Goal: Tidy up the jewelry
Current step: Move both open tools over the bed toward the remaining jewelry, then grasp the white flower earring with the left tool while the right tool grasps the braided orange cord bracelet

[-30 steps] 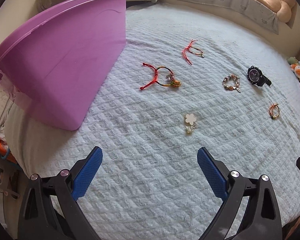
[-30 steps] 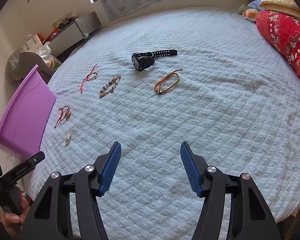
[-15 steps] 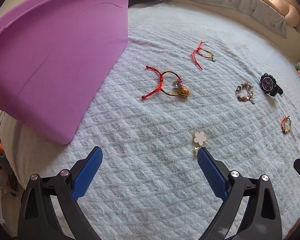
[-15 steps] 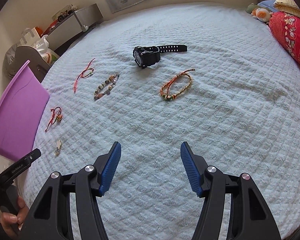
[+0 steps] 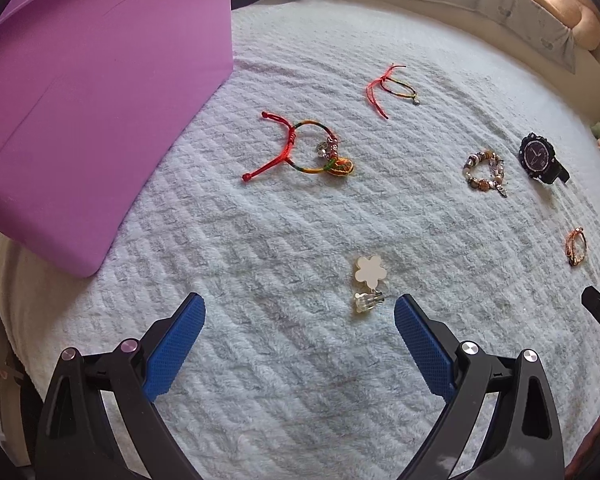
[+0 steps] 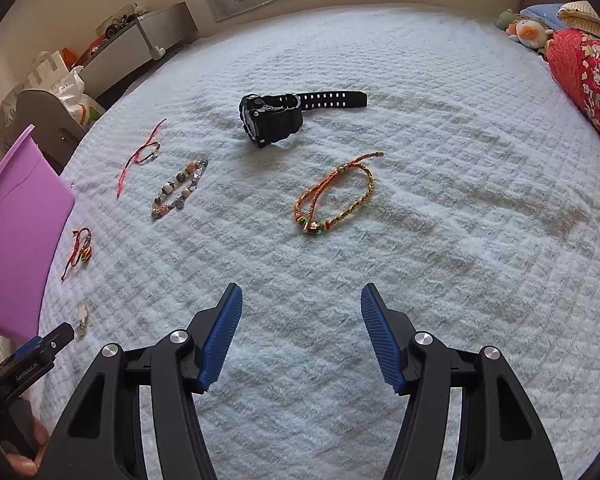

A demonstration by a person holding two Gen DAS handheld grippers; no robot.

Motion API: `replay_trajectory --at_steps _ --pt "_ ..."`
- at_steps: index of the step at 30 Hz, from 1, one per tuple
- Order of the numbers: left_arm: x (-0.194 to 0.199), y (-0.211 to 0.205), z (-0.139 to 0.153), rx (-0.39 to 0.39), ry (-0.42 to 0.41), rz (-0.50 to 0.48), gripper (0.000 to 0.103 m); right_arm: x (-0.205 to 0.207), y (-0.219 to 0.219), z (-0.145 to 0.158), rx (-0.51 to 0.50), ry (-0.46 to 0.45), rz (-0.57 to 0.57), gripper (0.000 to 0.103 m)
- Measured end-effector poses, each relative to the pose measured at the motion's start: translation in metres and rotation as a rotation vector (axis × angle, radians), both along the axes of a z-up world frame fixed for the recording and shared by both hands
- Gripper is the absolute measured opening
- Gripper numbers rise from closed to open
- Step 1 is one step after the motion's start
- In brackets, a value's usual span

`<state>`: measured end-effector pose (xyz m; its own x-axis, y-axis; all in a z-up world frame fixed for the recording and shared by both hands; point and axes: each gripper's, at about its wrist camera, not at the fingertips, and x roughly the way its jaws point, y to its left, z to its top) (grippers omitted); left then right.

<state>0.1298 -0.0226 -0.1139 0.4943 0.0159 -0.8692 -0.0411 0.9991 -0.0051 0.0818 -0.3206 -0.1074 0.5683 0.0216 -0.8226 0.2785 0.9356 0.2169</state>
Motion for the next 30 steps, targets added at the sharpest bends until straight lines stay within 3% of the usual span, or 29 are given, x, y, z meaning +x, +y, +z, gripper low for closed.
replay_trajectory --at_steps 16,30 --pt "0.007 -0.019 -0.019 0.024 0.014 0.003 0.094 0.041 -0.019 -0.017 -0.078 0.036 0.058 0.059" --pt "0.011 -0.029 -0.026 0.066 -0.013 0.052 0.096 0.054 -0.016 -0.027 -0.156 0.013 0.051 0.059"
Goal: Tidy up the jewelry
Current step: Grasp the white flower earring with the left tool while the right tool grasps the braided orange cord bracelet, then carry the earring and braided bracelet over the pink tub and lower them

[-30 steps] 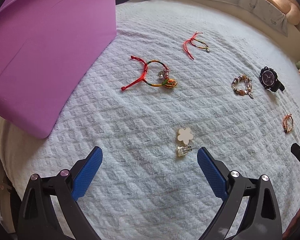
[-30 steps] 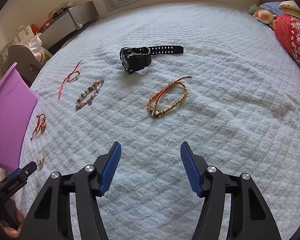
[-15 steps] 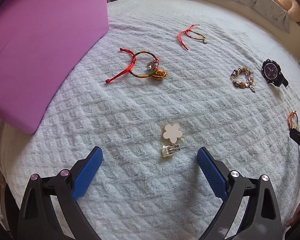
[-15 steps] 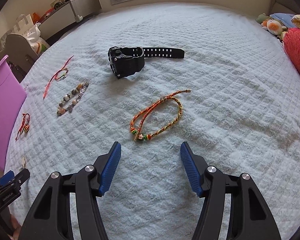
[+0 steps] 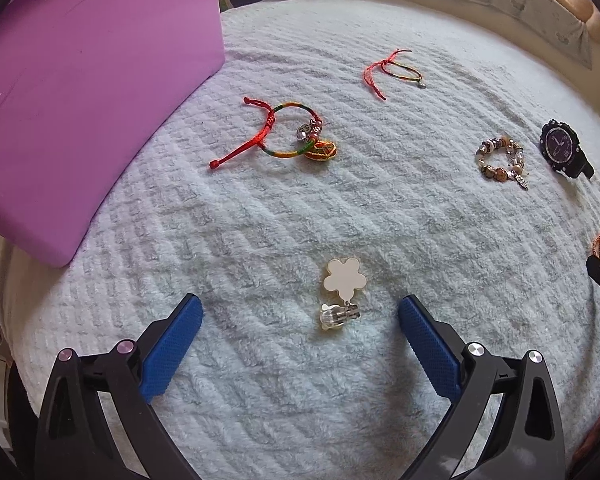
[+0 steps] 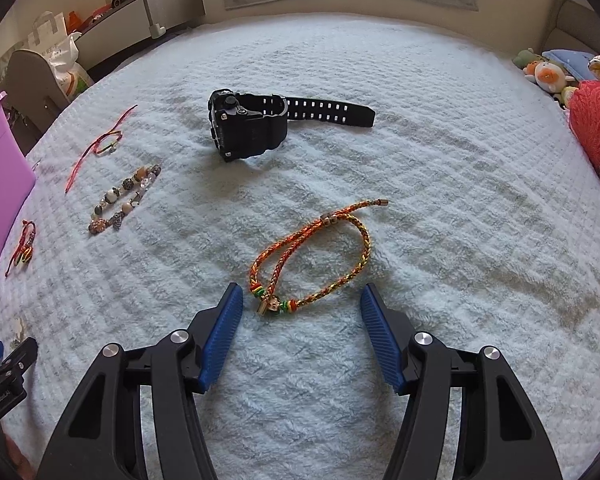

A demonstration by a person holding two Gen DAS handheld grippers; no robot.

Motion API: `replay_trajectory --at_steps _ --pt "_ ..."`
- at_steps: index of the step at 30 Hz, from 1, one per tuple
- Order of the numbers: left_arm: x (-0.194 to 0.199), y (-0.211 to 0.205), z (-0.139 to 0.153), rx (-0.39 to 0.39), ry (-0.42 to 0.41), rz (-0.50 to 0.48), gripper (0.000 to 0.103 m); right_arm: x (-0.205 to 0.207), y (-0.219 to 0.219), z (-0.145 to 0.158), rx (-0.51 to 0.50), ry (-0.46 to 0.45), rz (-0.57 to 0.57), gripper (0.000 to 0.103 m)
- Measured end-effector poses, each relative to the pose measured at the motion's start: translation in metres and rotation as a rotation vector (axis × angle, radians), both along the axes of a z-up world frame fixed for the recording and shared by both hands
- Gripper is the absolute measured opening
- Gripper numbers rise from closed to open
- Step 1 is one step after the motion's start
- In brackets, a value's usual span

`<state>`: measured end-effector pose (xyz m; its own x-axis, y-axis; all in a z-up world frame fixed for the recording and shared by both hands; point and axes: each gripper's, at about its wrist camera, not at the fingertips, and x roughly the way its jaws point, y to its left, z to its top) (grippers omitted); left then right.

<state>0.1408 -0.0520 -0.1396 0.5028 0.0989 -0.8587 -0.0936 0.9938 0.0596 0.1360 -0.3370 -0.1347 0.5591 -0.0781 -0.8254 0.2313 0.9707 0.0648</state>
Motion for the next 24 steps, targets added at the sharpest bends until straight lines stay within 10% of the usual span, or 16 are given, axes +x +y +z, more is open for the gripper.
replay_trajectory --at_steps 13,24 --pt "-0.011 0.002 0.011 -0.079 -0.048 -0.056 0.016 0.007 0.01 0.003 -0.027 -0.008 -0.007 0.014" --pt "-0.012 0.017 0.024 -0.145 -0.042 -0.139 0.016 -0.02 0.006 0.018 0.061 -0.046 -0.059 0.009"
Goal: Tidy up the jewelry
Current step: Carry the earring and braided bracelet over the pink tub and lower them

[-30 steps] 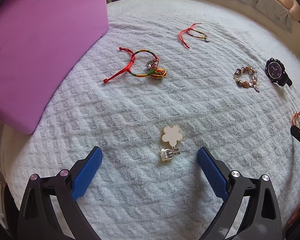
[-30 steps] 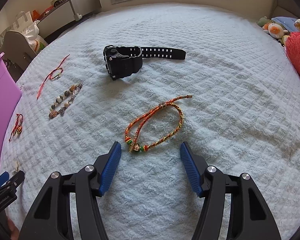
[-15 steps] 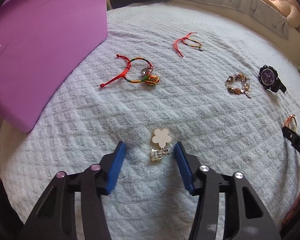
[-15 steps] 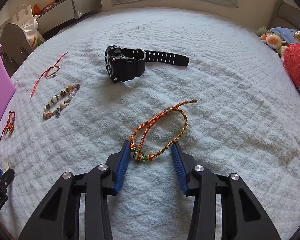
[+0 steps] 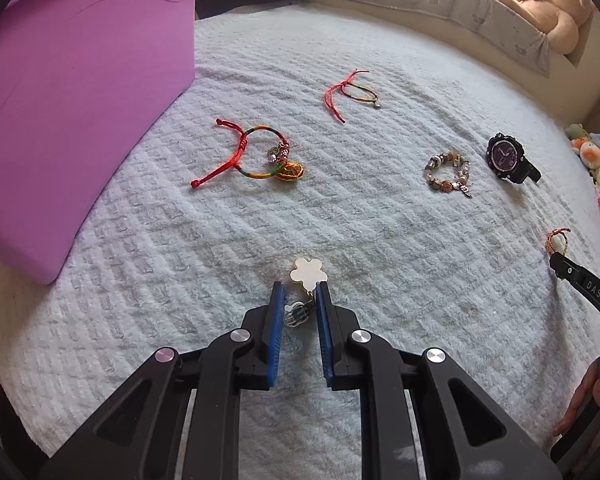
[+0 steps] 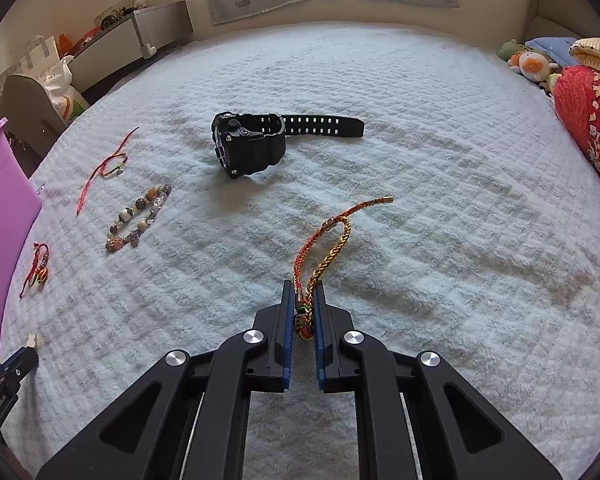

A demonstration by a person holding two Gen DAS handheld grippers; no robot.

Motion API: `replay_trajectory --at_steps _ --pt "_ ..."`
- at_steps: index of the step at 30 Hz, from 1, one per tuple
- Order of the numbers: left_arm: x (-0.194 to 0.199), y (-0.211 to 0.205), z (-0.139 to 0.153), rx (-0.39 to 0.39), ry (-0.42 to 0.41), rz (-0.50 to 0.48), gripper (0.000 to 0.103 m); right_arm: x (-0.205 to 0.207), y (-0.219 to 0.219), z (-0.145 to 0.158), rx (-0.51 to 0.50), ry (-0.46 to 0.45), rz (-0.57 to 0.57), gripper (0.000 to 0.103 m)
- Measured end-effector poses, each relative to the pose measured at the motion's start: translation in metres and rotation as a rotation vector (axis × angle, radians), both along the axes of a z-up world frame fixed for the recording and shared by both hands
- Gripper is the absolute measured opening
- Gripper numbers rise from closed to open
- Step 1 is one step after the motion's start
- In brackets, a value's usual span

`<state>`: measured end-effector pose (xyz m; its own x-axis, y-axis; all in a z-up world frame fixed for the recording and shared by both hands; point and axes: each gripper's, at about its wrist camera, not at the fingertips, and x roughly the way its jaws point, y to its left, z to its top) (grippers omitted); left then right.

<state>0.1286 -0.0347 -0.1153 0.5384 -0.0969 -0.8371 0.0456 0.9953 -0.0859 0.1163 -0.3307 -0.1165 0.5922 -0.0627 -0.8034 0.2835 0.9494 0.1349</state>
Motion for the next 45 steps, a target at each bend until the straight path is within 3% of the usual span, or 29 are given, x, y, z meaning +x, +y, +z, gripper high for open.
replay_trajectory --at_steps 12,21,36,45 --pt "-0.02 0.006 0.018 0.038 -0.02 -0.072 0.016 -0.042 0.013 0.013 0.099 0.004 -0.034 0.009" --pt "-0.041 0.016 0.041 0.032 -0.06 -0.16 0.016 -0.08 0.042 0.05 0.112 -0.043 -0.023 0.009" --pt "-0.053 0.058 0.125 0.077 -0.201 -0.222 0.016 -0.099 0.133 0.116 0.156 -0.158 0.039 0.009" --pt "-0.054 0.098 0.18 0.111 -0.306 -0.257 0.016 -0.085 0.205 0.159 0.14 -0.224 0.136 0.009"
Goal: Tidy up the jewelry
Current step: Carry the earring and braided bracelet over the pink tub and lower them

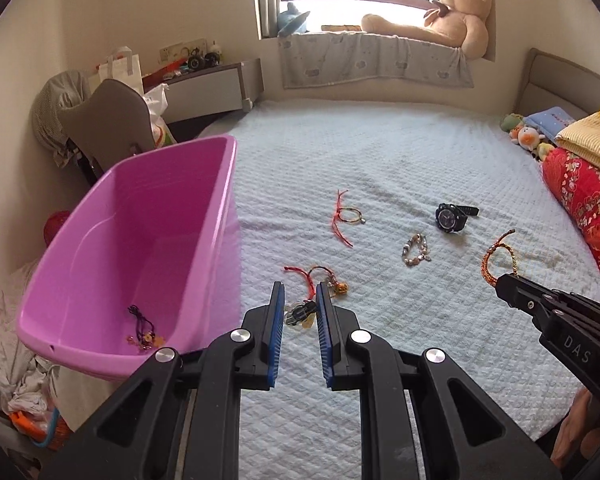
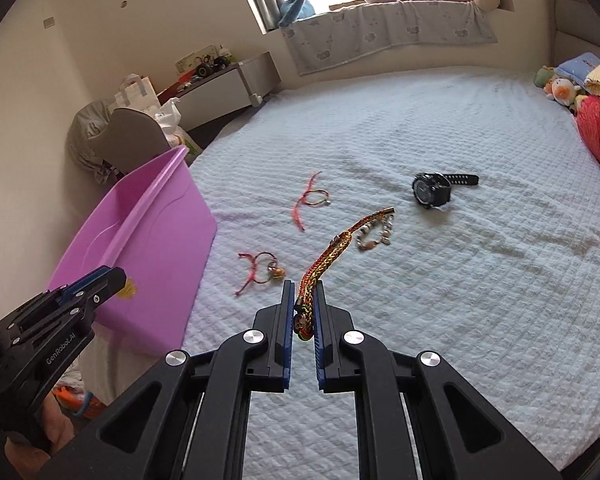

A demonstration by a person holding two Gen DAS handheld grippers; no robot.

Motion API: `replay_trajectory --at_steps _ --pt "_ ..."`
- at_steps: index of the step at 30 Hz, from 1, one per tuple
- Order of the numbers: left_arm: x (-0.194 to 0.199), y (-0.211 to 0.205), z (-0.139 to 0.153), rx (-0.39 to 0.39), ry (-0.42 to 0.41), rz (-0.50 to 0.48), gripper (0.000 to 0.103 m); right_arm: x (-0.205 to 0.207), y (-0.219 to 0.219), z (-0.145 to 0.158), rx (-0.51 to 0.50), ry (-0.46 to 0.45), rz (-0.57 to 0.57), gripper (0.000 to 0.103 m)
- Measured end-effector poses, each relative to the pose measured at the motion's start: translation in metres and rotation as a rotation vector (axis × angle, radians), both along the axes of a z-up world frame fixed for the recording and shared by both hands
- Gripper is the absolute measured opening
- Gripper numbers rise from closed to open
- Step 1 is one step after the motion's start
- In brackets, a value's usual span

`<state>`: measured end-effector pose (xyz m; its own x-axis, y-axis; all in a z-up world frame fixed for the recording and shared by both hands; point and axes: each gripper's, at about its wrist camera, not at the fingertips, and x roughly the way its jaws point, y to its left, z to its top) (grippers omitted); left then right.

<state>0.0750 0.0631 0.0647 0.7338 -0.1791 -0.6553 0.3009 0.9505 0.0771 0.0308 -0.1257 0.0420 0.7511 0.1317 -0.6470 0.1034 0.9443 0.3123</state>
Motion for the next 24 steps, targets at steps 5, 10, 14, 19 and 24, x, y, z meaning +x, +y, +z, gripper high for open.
replay_trajectory --at_steps 5,10,14,19,24 --pt "0.005 0.036 0.021 0.001 -0.034 0.029 0.016 0.013 0.04 0.022 -0.013 -0.04 0.067 0.009" --pt "0.011 0.071 0.037 0.024 -0.079 0.066 0.016 0.031 0.085 0.035 -0.019 -0.067 0.148 0.009" --pt "0.021 0.1 0.043 0.027 -0.096 0.098 0.016 0.045 0.121 0.044 -0.023 -0.084 0.213 0.009" --pt "0.038 0.134 0.037 0.033 -0.08 0.142 0.016 0.065 0.161 0.043 -0.018 -0.073 0.276 0.009" --pt "0.056 0.161 0.02 0.046 -0.036 0.177 0.016 0.083 0.193 0.039 -0.015 -0.055 0.327 0.009"
